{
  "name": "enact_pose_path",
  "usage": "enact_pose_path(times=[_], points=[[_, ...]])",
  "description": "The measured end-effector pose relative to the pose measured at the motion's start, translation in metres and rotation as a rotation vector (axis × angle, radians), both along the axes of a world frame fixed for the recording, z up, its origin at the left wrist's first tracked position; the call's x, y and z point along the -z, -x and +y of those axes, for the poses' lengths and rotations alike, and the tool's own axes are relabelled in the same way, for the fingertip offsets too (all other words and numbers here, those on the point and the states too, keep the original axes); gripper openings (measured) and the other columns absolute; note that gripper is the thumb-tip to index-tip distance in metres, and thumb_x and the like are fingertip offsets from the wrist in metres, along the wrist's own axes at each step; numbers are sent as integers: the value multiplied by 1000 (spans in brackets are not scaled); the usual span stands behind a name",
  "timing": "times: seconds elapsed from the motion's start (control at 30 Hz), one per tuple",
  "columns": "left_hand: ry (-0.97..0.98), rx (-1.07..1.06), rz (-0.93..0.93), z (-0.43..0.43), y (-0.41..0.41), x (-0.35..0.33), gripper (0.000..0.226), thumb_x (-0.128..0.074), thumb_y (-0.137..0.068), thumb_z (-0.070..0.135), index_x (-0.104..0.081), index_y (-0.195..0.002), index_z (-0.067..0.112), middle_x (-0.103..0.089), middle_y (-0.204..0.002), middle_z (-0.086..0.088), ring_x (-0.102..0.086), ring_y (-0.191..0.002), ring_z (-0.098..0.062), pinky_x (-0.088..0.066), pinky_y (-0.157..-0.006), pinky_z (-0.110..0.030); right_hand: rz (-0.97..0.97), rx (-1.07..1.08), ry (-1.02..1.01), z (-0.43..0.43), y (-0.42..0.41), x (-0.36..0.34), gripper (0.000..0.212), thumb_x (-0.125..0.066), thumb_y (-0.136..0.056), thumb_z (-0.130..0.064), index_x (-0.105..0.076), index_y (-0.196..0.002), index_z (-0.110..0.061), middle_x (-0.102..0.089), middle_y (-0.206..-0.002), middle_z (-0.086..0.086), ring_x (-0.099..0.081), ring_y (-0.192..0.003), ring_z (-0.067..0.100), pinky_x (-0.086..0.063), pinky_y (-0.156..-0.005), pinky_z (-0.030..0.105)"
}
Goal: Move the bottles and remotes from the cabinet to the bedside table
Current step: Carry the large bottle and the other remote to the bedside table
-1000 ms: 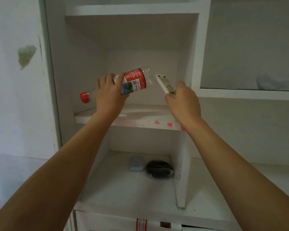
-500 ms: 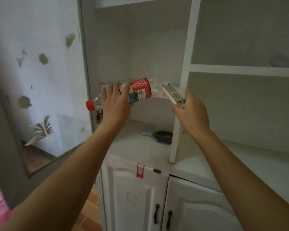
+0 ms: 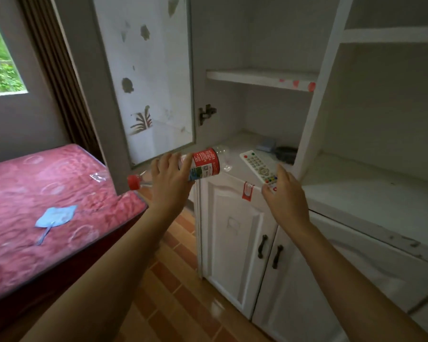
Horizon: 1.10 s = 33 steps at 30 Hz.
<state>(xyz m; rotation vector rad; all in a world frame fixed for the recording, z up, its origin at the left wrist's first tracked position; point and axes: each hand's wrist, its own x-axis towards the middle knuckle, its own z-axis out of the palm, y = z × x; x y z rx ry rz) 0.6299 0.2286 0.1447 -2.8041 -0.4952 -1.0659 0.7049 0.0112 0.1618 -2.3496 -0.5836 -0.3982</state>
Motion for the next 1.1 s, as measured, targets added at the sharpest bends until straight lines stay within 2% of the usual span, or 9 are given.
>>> enact_pose_path(times=[0.2,0.37,0.63,0.9,1.1], points=[[-68,-89,-15,27,82,15,64,-77,-65,19,-47,-120,13,-57,-117,-19,-50,-110,-40,-35,-97,-53,12,-143,33,37,47,11,57,-49,-89,-18,-26,-140,-7,-46,-132,19,-43,-119,33,-41,-94,39],[-98,-203,36,46,170,25,61,-77,-65,20,-49,-119,12,-58,-117,-21,-49,-114,-41,-29,-103,-56,5,-290,48,73,111,18,54,-50,-90,-19,-29,-138,-6,-46,-132,18,-44,-119,31,-43,-92,36],[-138,-440,69,66,319,36,60,-80,-62,17,-50,-114,14,-62,-111,-18,-56,-106,-38,-37,-97,-55,1,-507,55,125,219,30,53,-50,-89,-20,-32,-137,-6,-49,-130,20,-46,-118,33,-41,-94,39],[-56,-771,75,76,457,39,63,-81,-58,10,-52,-114,12,-61,-110,-17,-54,-104,-38,-37,-95,-55,-5,-828,106,196,312,36,52,-55,-86,-15,-37,-132,1,-51,-124,25,-45,-114,38,-38,-94,41],[16,-1020,72,62,549,35,58,-77,-65,10,-52,-118,9,-58,-113,-20,-50,-107,-41,-36,-96,-59,-41,-1101,111,246,385,35,52,-55,-85,-14,-37,-132,-2,-52,-119,23,-47,-110,37,-40,-88,42]])
